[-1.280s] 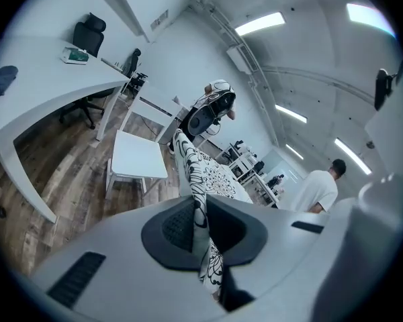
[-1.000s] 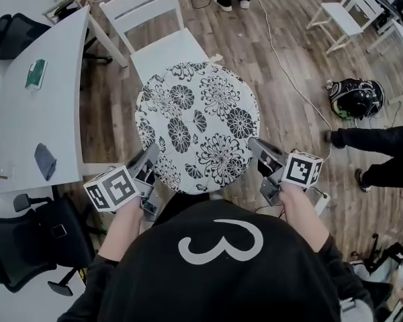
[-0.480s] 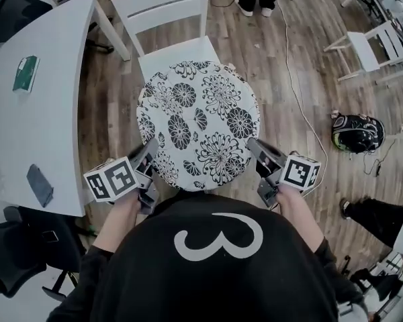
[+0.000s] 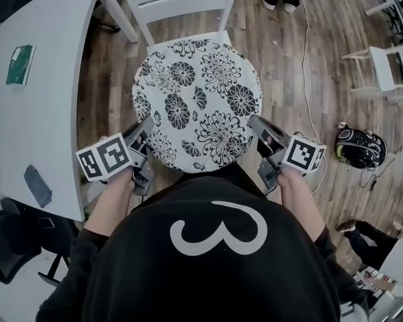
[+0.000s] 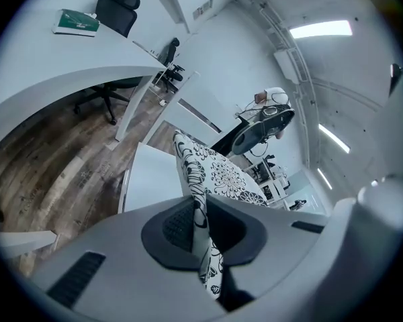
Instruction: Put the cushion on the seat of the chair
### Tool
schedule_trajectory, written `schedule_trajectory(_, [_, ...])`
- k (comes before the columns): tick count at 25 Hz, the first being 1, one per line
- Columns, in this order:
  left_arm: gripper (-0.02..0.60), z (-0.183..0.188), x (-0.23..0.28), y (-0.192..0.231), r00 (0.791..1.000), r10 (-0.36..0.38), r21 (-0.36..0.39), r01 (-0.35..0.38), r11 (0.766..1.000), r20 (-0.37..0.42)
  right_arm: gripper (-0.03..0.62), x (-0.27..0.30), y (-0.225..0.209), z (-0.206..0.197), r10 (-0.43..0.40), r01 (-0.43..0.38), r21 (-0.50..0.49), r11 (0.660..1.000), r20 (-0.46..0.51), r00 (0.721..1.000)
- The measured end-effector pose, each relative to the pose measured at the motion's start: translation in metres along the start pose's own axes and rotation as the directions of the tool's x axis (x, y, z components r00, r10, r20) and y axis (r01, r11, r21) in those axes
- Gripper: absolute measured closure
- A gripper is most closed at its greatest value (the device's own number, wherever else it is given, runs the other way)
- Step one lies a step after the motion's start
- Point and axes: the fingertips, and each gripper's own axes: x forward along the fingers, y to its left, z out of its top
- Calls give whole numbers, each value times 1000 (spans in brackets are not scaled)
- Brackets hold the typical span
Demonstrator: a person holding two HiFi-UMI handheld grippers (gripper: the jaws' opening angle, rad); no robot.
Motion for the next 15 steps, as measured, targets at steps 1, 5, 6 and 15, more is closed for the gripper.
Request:
schedule_trajectory(1, [557,0,2,1,1000,-5,-1,5,1000,-18,568,-2,-1,-2,-20,20,10,1000,3,1000])
schedule_trajectory(5, [558,2,8,4,997,-12,-18,11,1000,-74,568,-9,0,0,-106,106,7,994,-12,994])
schedule_trajectory(6, [558,4,9,5,997,-7,-21,6,1000,-76,568,-7,1,1,-109,109,6,994,-11,994])
schedule_trajectory(15, [558,8,-3,-15,989,102,69,-95,993,-103,568,-21,9,1,-89,90,20,996,-31,996])
